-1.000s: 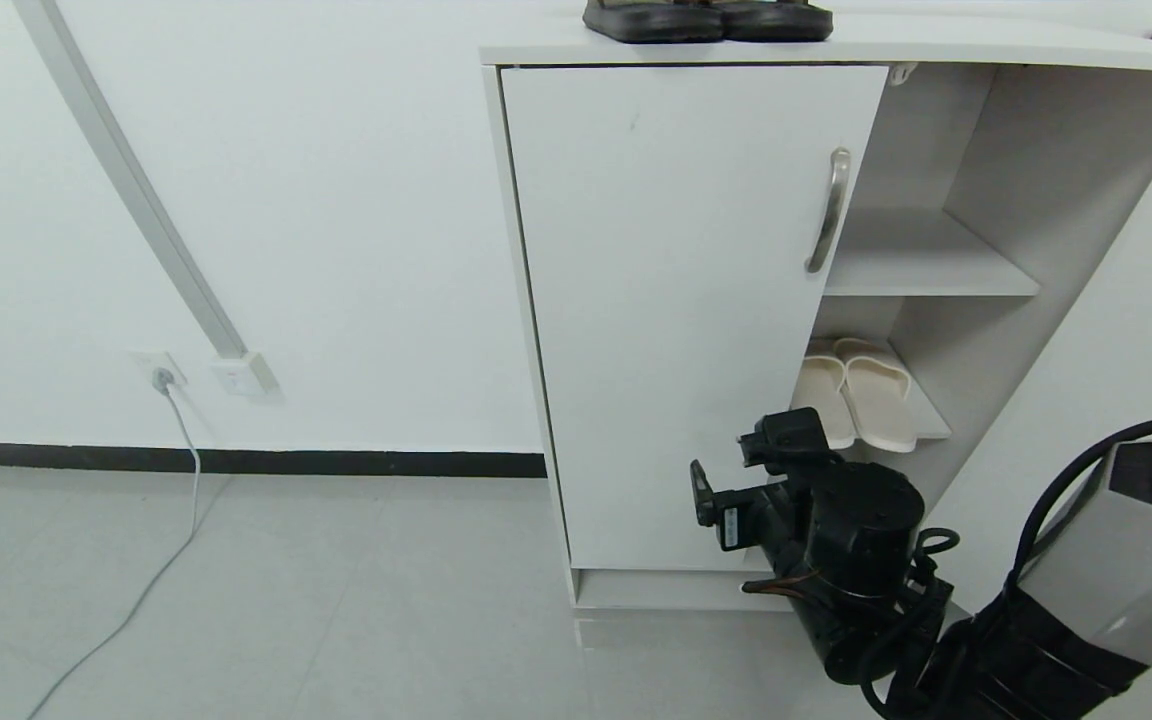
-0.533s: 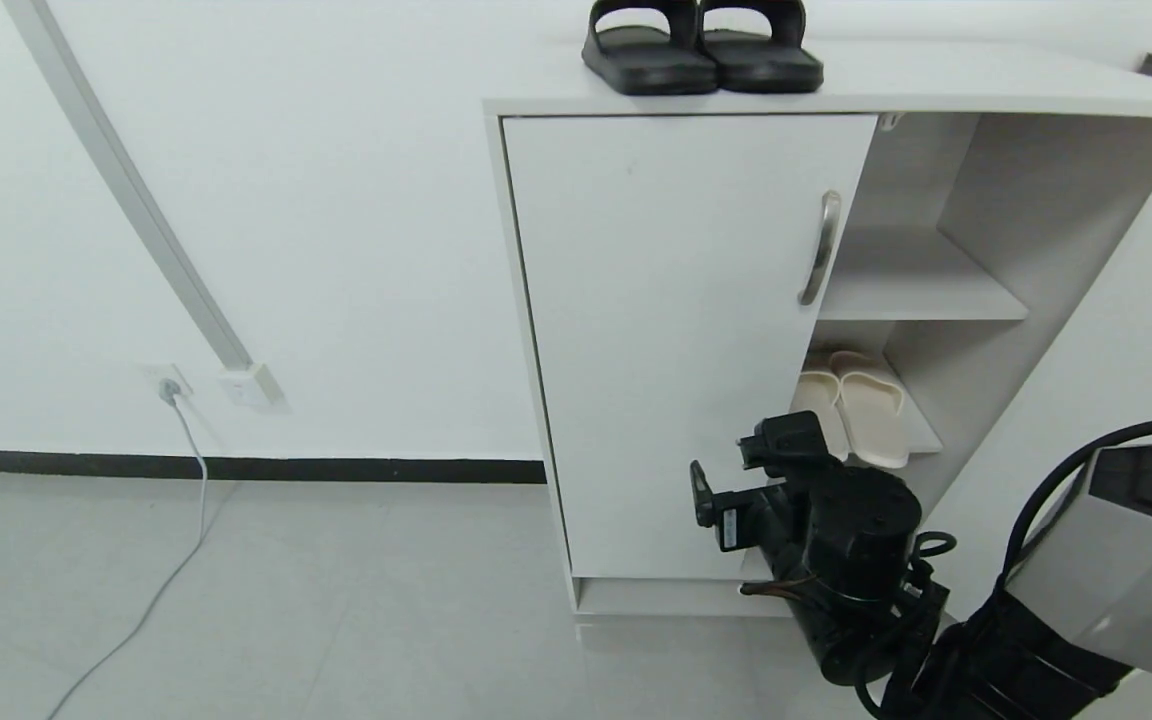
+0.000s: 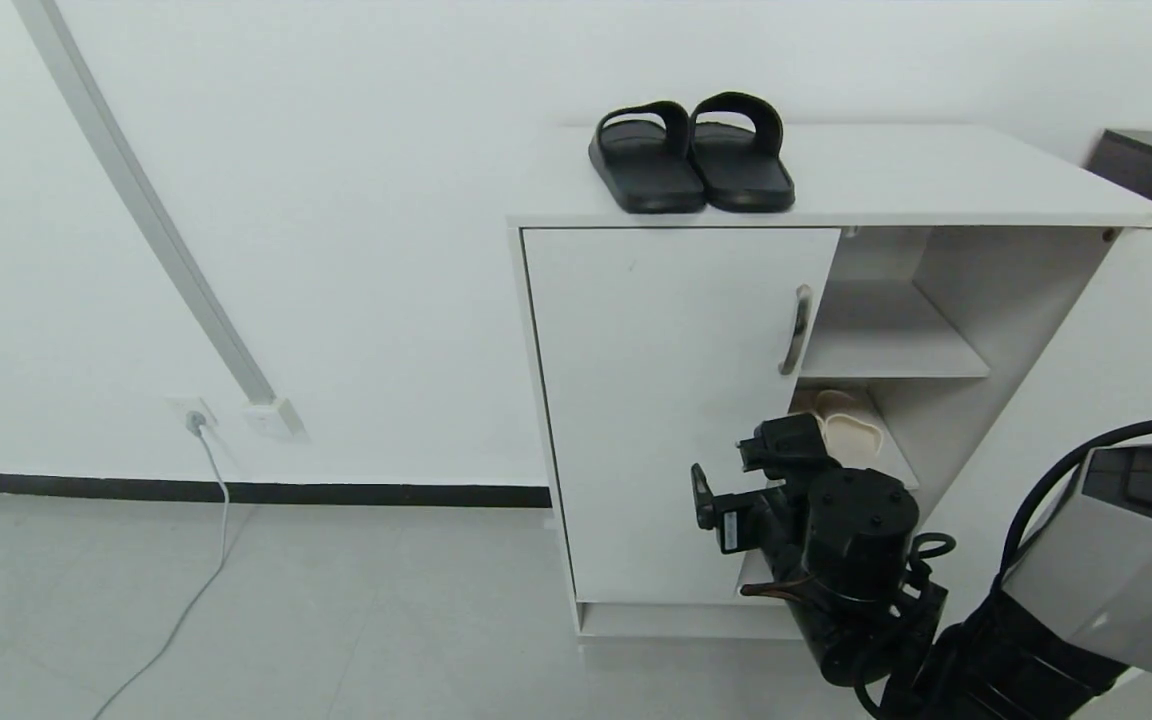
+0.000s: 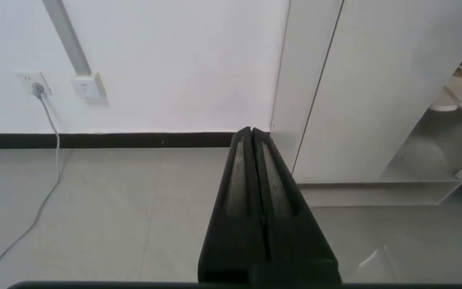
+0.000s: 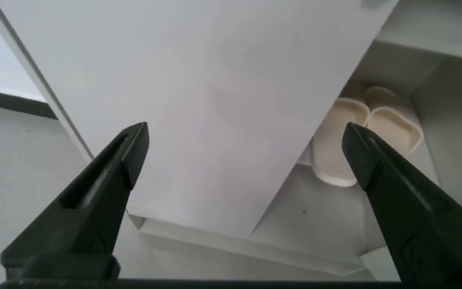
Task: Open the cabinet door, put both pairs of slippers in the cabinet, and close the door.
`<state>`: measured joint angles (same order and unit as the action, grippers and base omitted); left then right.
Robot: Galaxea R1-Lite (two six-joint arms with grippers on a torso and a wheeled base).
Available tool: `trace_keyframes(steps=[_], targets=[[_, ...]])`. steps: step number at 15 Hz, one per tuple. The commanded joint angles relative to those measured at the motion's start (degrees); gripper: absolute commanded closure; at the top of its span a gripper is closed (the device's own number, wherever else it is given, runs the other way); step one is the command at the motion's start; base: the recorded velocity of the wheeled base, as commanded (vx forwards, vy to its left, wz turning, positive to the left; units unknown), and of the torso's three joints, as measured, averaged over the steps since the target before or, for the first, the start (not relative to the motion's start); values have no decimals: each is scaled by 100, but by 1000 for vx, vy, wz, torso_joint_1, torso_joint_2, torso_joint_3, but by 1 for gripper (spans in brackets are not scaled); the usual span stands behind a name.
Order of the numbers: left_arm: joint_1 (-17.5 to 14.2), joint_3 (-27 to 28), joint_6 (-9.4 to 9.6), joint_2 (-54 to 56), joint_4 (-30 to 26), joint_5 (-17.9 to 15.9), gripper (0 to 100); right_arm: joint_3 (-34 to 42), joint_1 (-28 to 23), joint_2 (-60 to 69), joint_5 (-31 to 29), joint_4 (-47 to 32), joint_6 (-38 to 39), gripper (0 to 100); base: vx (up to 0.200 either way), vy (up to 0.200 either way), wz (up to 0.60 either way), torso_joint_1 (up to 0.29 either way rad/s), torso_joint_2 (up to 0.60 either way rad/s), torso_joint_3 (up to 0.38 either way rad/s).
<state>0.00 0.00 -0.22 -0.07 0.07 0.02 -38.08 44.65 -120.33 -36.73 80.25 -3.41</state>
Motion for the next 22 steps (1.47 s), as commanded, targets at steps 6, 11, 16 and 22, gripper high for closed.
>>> trace_keyframes(steps=[6,11,16,22], targets=[[0,0,-13,-1,1,-2,100,29,8,1,8,8,-1,0,0,0,0,171,-481,-317],[0,0,-4,-1,1,-2,100,55,8,-8,34,-1,-1,0,0,0,0,203,-510,-309],[0,9,-4,-1,1,-2,100,117,-1,-16,113,122,7,0,0,0,0,236,-553,-321],[0,0,-4,-1,1,-2,100,-217,61,80,342,-247,-204,0,0,0,0,67,-151,-82]])
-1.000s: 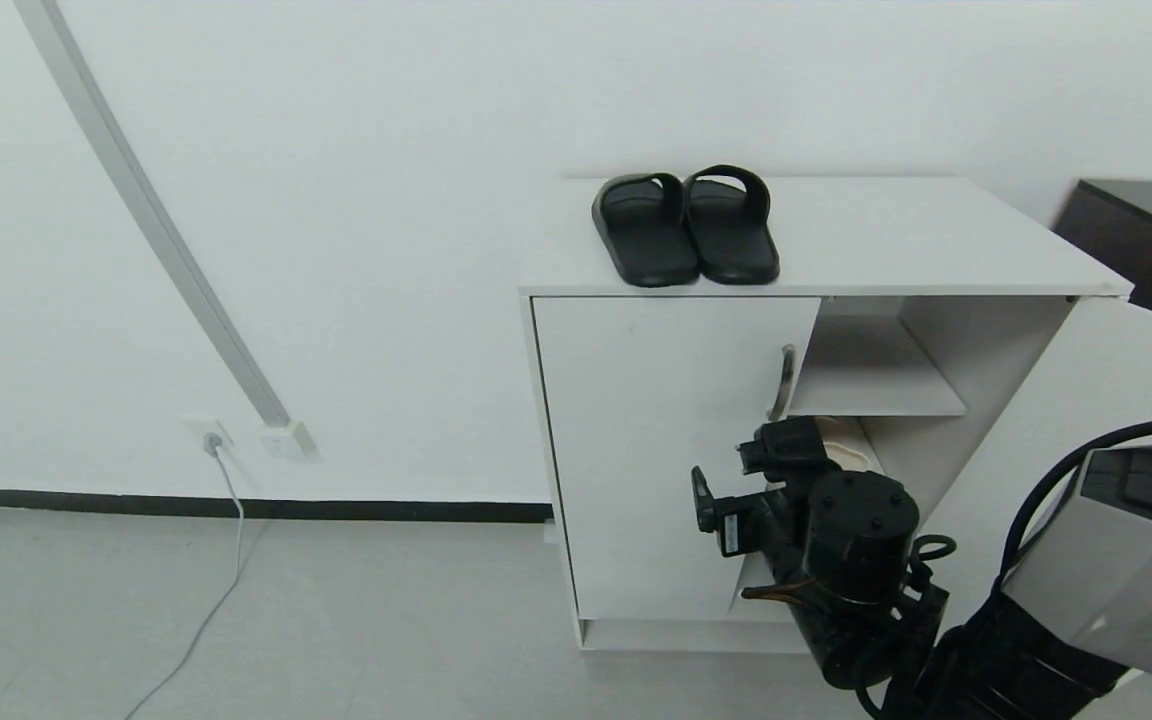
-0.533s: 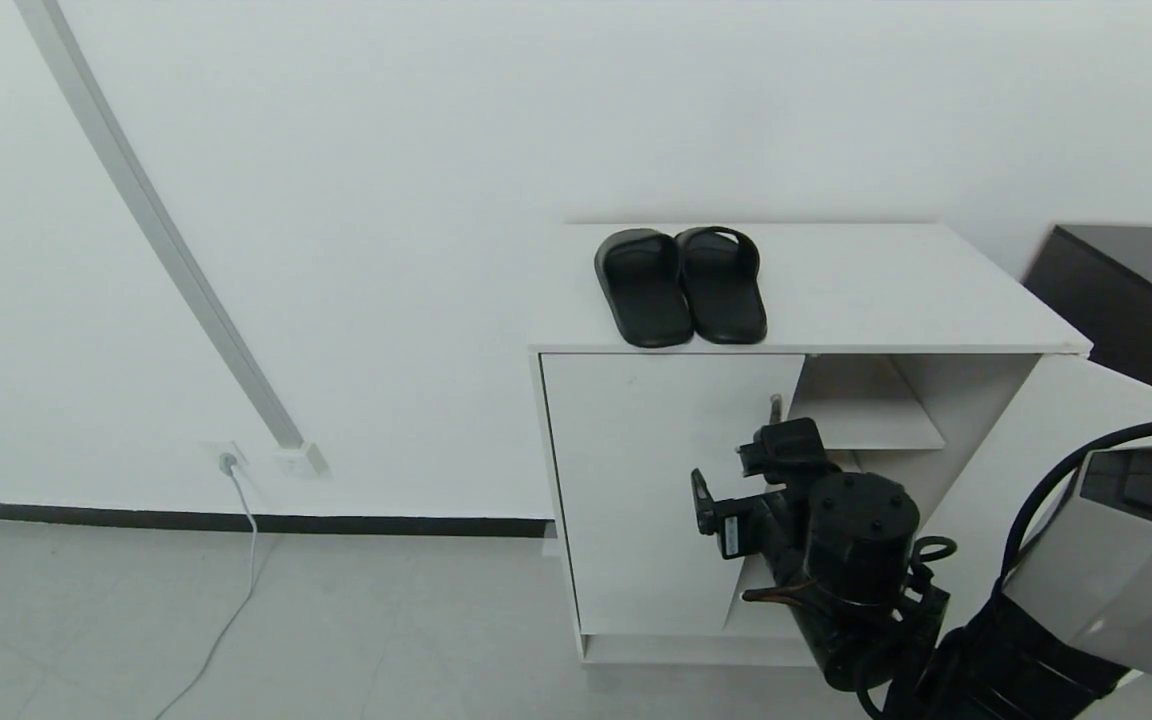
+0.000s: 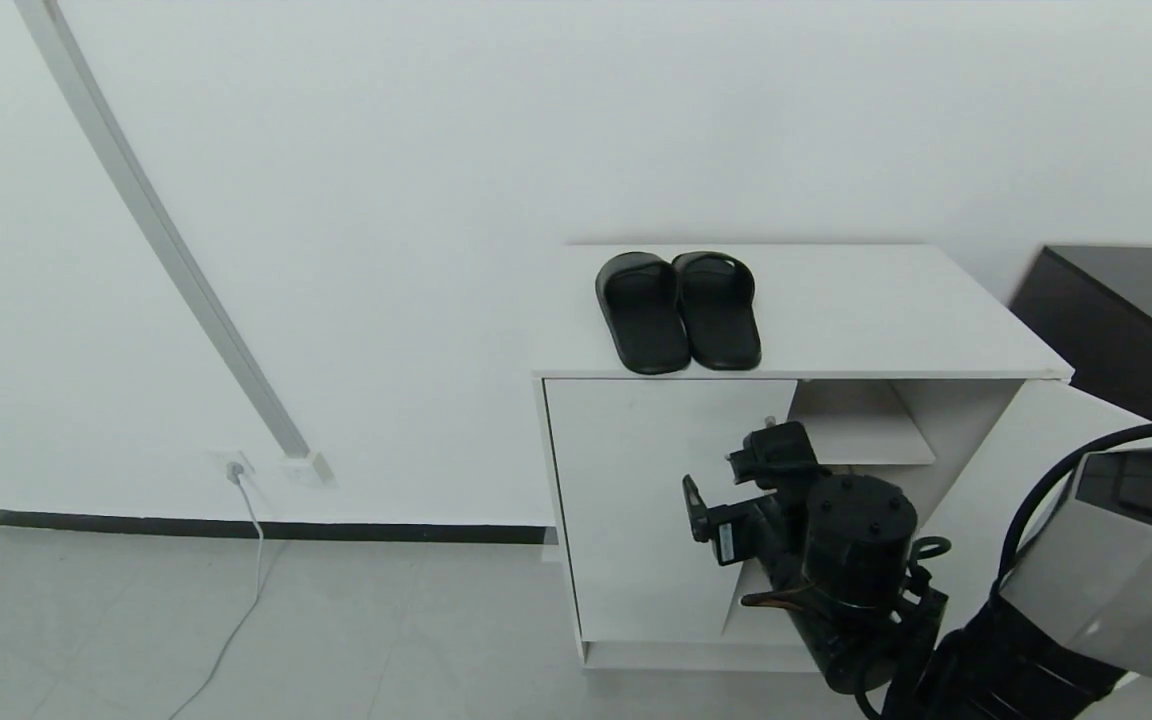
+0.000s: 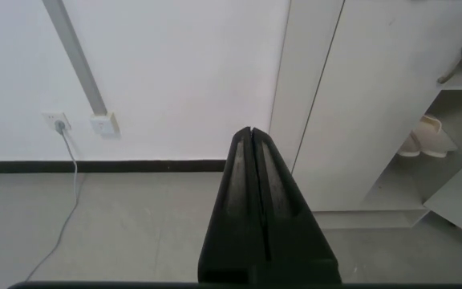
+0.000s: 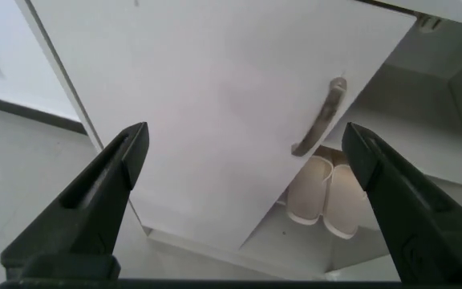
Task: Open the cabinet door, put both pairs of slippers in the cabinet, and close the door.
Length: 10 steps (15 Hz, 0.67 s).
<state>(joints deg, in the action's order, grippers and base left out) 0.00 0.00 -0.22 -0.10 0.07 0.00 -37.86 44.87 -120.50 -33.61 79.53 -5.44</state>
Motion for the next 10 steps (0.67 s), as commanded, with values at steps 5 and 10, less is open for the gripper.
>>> trace_keyframes(steps=[5,10], targets=[[0,0,-4,1,1,0,100,-1531,276,1046,30,-2794,535,0,0,0,0,0,0,0],[0,0,13,1,1,0,100,-2296,197,1161,-23,-3242,702,0,0,0,0,0,0,0]])
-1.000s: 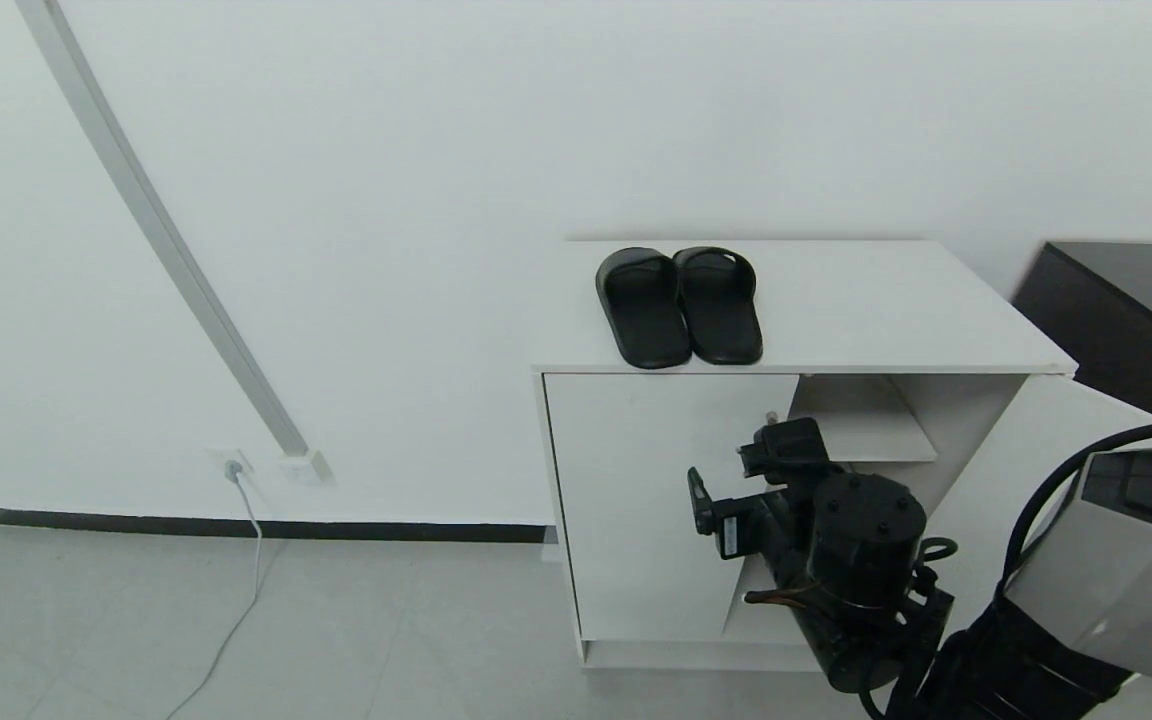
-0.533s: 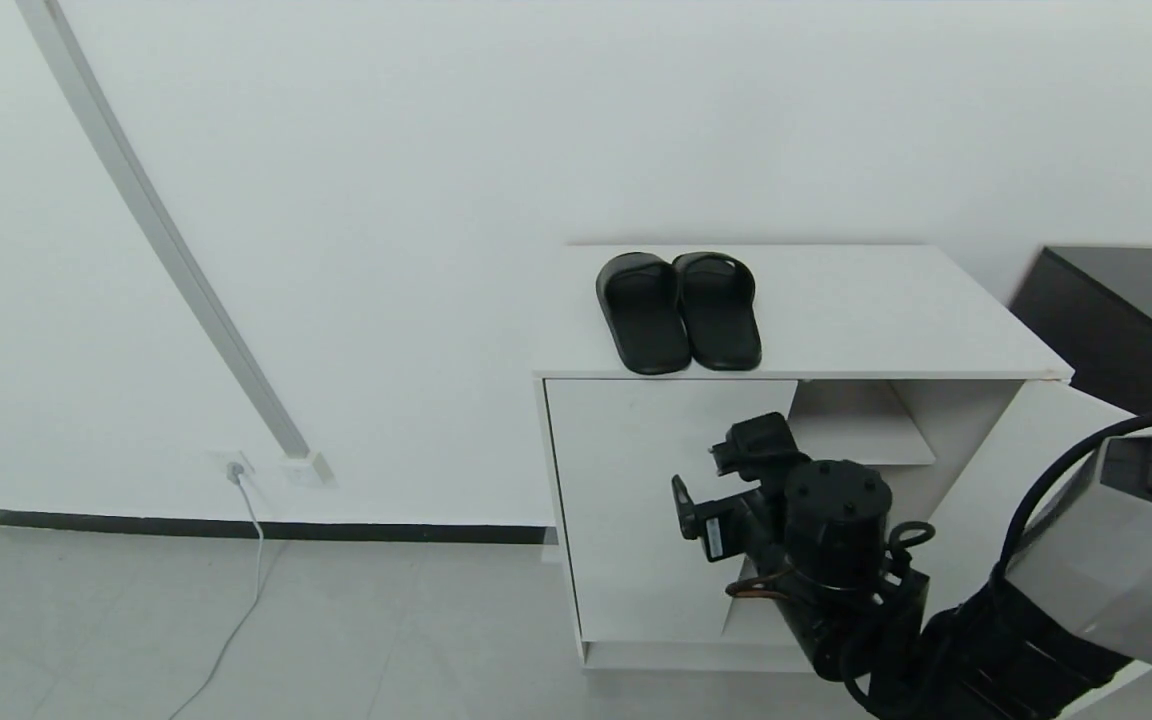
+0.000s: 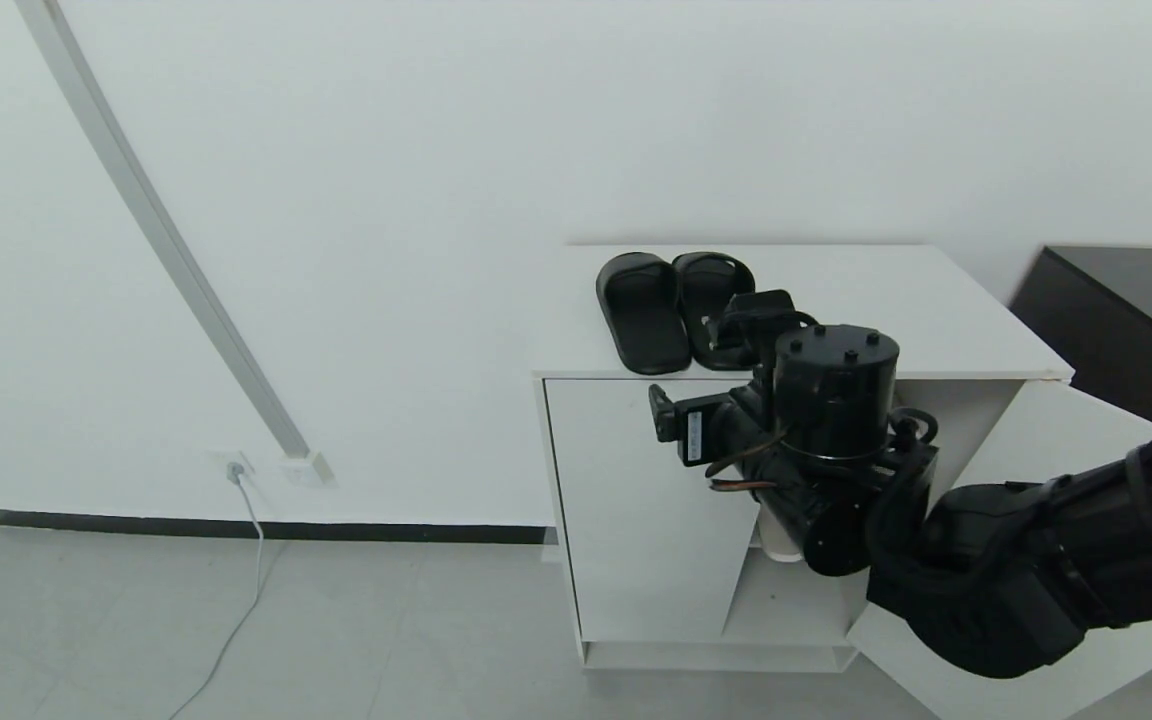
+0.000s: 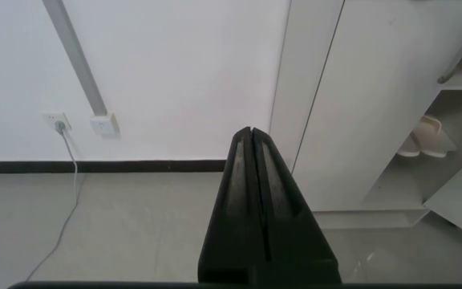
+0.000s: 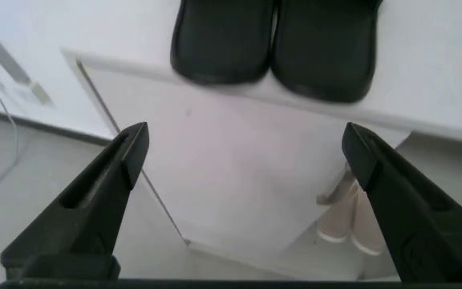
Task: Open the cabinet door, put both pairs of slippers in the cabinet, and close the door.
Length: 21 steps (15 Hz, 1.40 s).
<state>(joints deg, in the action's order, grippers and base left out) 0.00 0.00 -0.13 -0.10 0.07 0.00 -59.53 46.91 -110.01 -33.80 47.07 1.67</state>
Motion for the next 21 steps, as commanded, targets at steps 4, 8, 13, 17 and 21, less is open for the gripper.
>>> trace_keyframes(steps=[4,8,13,17,21], targets=[[0,0,13,1,1,0,100,-129,-50,102,14,13,9,0,0,0,0,0,0,0],[0,9,5,1,1,0,100,-121,-59,67,14,13,9,0,50,0,0,1,-1,1],[0,9,5,1,1,-9,100,-165,-103,-38,23,13,18,0,200,0,0,3,2,0],[0,0,5,1,1,-9,100,-226,-103,-214,23,31,53,0,200,0,0,4,0,4],[0,9,5,1,1,-9,100,-235,-103,-372,49,39,88,0,150,0,0,3,1,3]])
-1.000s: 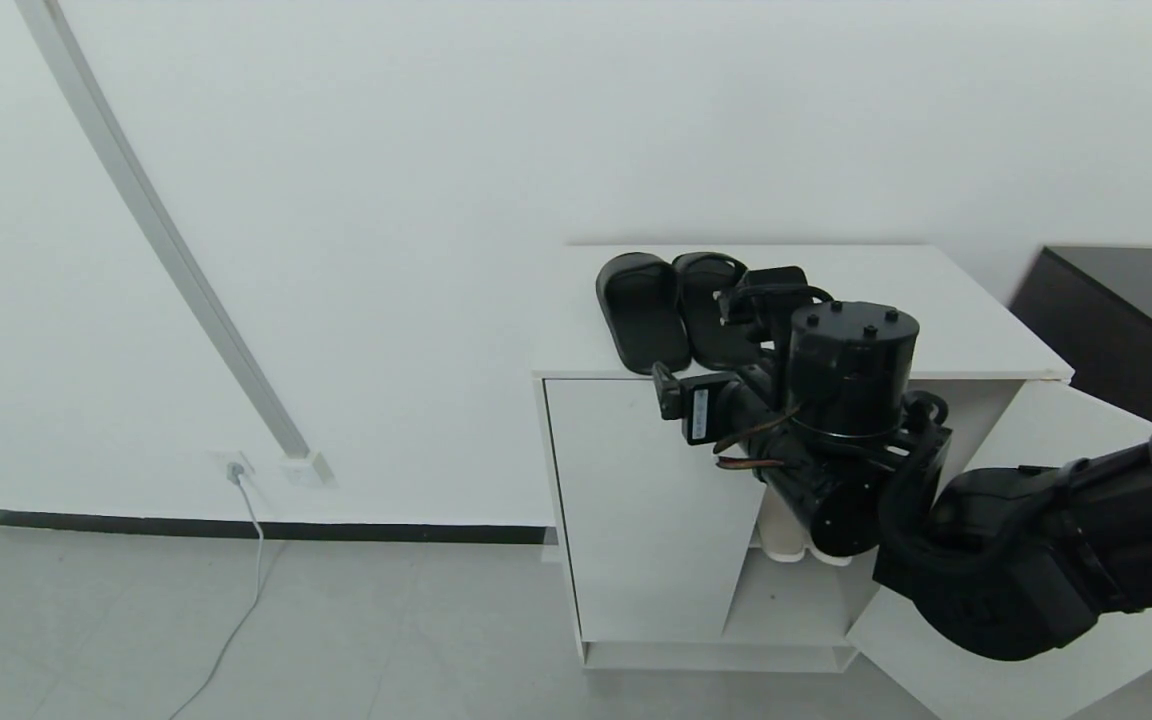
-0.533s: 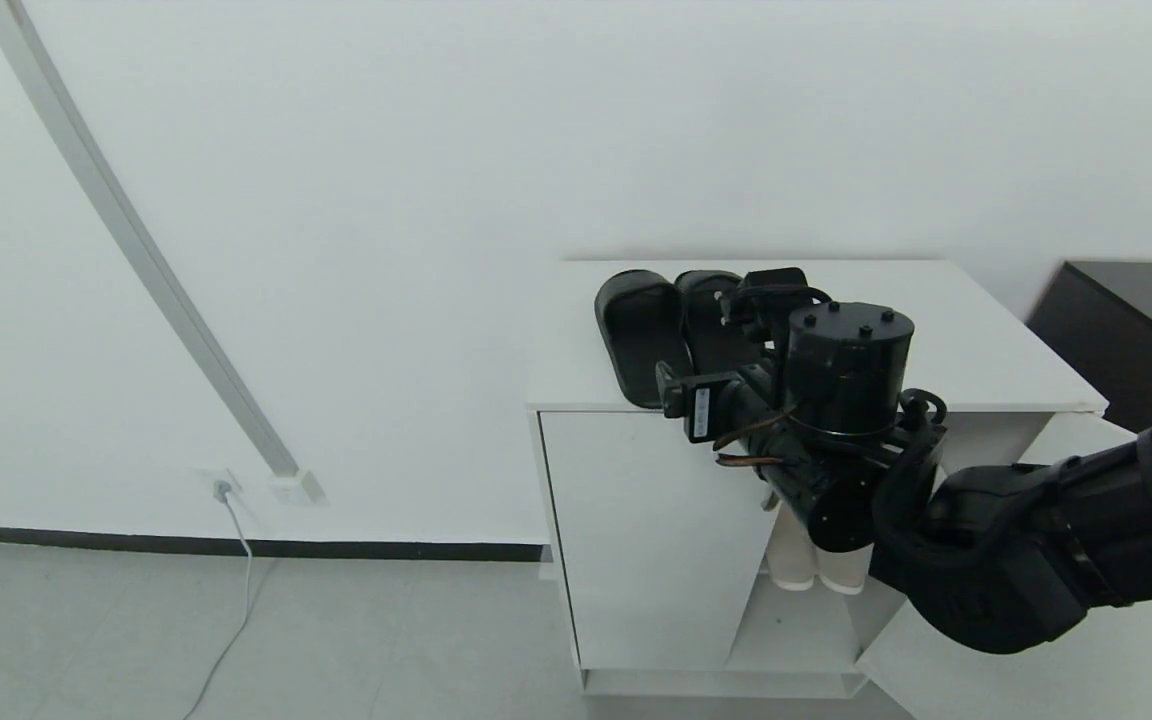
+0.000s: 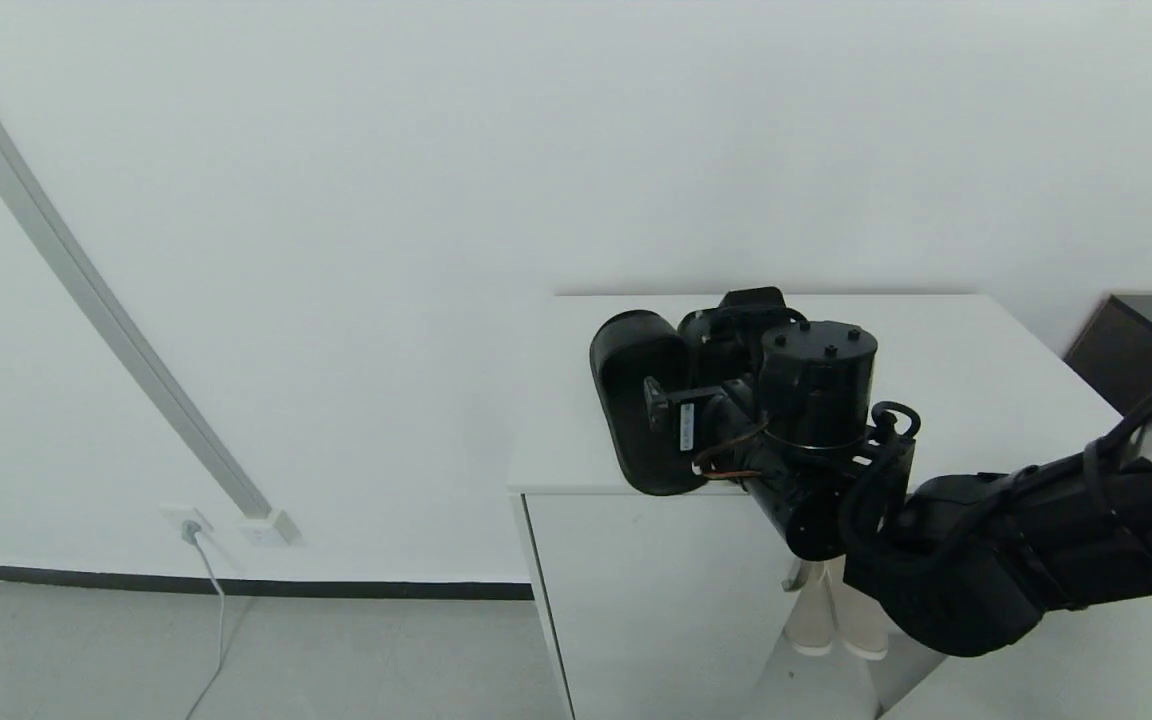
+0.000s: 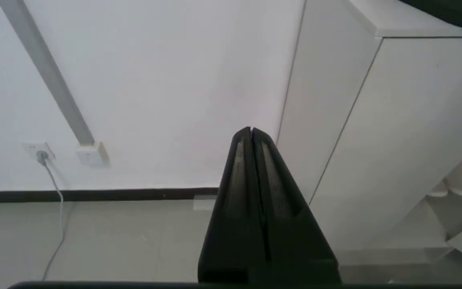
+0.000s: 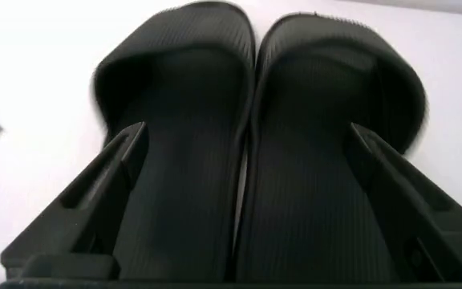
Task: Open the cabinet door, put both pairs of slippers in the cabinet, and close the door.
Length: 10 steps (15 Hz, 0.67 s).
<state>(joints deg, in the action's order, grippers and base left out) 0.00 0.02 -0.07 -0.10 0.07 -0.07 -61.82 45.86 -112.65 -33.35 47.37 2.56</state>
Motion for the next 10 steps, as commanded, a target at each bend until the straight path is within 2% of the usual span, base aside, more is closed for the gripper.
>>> trace_keyframes(steps=[1,10], targets=[[0,6,-1,1,1,-1,100,-32,2,-169,-4,44,-1,0,0,0,0,0,0,0],[0,-2,-10,1,1,-1,100,-920,-394,-872,22,-9,-45,0,0,0,0,0,0,0]])
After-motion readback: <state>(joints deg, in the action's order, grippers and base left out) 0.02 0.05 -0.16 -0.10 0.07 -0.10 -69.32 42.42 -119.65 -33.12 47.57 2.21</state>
